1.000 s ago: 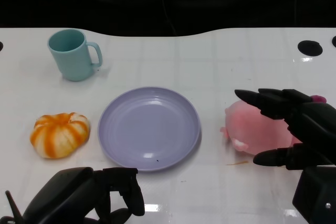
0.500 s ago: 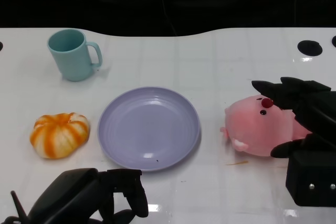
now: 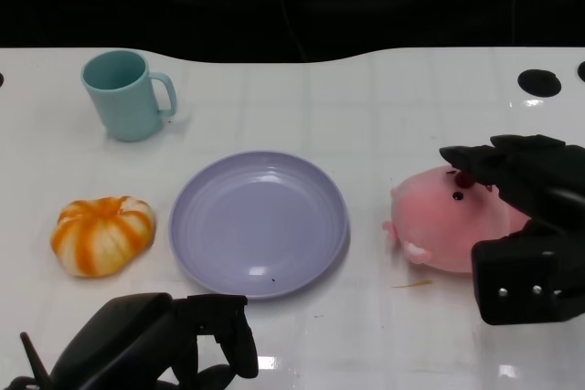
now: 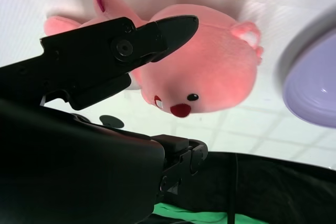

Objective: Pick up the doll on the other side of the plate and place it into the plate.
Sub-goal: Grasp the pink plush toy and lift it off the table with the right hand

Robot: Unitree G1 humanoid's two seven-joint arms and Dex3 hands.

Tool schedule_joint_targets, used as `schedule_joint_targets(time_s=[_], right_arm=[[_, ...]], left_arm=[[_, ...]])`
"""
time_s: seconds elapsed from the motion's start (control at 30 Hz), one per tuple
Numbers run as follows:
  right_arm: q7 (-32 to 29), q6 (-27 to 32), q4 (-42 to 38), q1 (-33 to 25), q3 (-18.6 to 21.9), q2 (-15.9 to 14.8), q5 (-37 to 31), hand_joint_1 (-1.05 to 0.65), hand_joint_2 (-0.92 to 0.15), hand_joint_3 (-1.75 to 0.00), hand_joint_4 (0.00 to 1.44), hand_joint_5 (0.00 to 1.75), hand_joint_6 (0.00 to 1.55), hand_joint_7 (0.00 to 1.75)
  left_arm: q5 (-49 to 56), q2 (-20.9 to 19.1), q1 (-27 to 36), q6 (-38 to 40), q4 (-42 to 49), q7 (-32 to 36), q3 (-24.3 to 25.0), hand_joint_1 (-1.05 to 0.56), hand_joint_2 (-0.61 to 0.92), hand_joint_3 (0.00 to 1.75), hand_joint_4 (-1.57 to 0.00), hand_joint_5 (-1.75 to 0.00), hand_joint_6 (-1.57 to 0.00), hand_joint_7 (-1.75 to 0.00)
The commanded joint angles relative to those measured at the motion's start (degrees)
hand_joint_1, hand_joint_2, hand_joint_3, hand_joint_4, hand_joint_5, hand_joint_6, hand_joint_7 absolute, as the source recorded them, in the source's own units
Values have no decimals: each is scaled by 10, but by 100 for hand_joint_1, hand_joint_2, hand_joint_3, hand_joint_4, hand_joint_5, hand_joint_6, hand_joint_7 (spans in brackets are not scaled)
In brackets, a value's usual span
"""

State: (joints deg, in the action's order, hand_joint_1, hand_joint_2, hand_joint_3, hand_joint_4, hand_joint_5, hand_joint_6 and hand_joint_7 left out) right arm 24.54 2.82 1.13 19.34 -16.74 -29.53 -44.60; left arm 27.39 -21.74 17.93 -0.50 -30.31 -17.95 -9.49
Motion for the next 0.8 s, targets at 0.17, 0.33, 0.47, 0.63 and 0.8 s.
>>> schedule_joint_targets(time_s=[0.17,0.33,0.47,0.63,0.8], right_arm=[[-40,-1,-144,69,-36,42,-2,-83,-92,-8,9,8,14,1],[-81,-17,-281,124,-58,78,6,-83,-92,-11,12,10,16,2],[-101,-26,-359,157,-77,93,6,-86,-92,-13,17,12,21,3],[-121,-30,-400,171,-90,100,10,-78,-92,-10,26,15,32,6],[-193,-45,-412,161,-72,118,38,-40,-90,-1,69,26,76,12]], left_arm=[[3,-2,5,6,-10,0,0,-21,67,81,-70,-150,-73,-118],[9,-2,7,11,-17,-1,-2,-21,67,80,-70,-149,-73,-117],[8,-3,8,11,-20,0,-2,-21,67,80,-70,-149,-73,-117],[9,-4,9,16,-26,-3,-3,-21,67,80,-70,-150,-73,-118],[11,-6,8,17,-27,-4,-4,-21,67,79,-70,-151,-73,-119]])
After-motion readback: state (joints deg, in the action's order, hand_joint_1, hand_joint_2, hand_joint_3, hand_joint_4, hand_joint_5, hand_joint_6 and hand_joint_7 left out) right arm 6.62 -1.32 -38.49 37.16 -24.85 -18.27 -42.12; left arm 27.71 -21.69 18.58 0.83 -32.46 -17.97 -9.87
